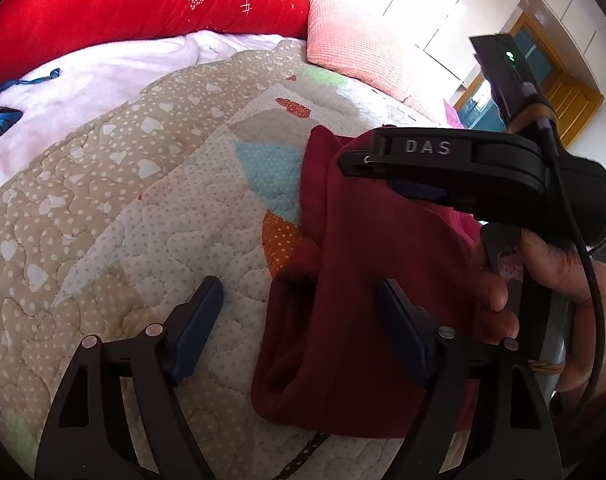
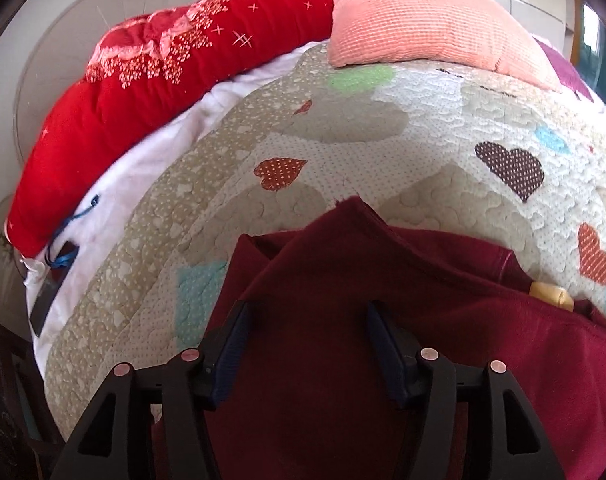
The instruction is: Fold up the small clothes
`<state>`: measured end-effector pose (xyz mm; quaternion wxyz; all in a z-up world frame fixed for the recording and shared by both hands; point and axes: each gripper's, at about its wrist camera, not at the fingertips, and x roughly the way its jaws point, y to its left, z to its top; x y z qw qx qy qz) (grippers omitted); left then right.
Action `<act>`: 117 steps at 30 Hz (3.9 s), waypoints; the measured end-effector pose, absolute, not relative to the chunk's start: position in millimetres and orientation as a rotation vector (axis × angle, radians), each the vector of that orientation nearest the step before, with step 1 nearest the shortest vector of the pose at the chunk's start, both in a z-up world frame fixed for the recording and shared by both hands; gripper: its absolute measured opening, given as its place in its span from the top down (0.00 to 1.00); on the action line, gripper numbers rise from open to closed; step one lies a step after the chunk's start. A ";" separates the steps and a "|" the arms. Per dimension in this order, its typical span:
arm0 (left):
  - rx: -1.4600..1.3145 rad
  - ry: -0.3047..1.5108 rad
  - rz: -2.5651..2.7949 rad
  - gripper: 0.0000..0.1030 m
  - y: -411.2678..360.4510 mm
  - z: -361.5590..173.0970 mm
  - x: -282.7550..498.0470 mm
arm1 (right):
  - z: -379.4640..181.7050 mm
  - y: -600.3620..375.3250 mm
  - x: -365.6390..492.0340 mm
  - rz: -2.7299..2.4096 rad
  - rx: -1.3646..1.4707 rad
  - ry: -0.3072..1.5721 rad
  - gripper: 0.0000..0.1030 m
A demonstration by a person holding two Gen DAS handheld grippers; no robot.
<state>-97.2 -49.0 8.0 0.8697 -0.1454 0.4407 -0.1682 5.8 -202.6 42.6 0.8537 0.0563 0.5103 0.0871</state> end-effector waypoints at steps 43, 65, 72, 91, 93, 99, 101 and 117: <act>-0.257 0.927 -0.441 0.19 -55.6 18.7 -98.2 | 72.7 -214.4 -10.7 0.266 0.166 0.951 0.88; -0.029 0.735 -0.825 0.80 -195.1 130.1 -181.2 | 147.4 -361.2 -106.1 0.274 0.474 0.679 0.89; 0.128 0.833 -0.902 0.80 -287.1 86.3 -200.5 | 120.9 -450.3 -156.3 0.143 0.590 0.669 0.89; 0.202 0.902 -0.868 0.78 -321.1 65.3 -219.4 | 89.2 -486.3 -164.9 -0.023 0.506 0.686 0.86; 0.184 0.920 -0.882 0.71 -316.1 64.2 -216.0 | 77.0 -491.8 -160.6 -0.129 0.438 0.741 0.86; 0.179 0.880 -1.050 0.43 -284.7 94.0 -234.2 | 80.4 -509.0 -196.2 -0.112 0.516 0.743 0.84; 0.230 0.832 -1.029 0.43 -273.6 99.7 -236.2 | 93.0 -500.2 -213.1 -0.057 0.521 0.716 0.70; 0.225 0.903 -0.806 0.43 -240.0 54.3 -180.7 | 79.8 -438.8 -224.7 0.081 0.556 0.777 0.41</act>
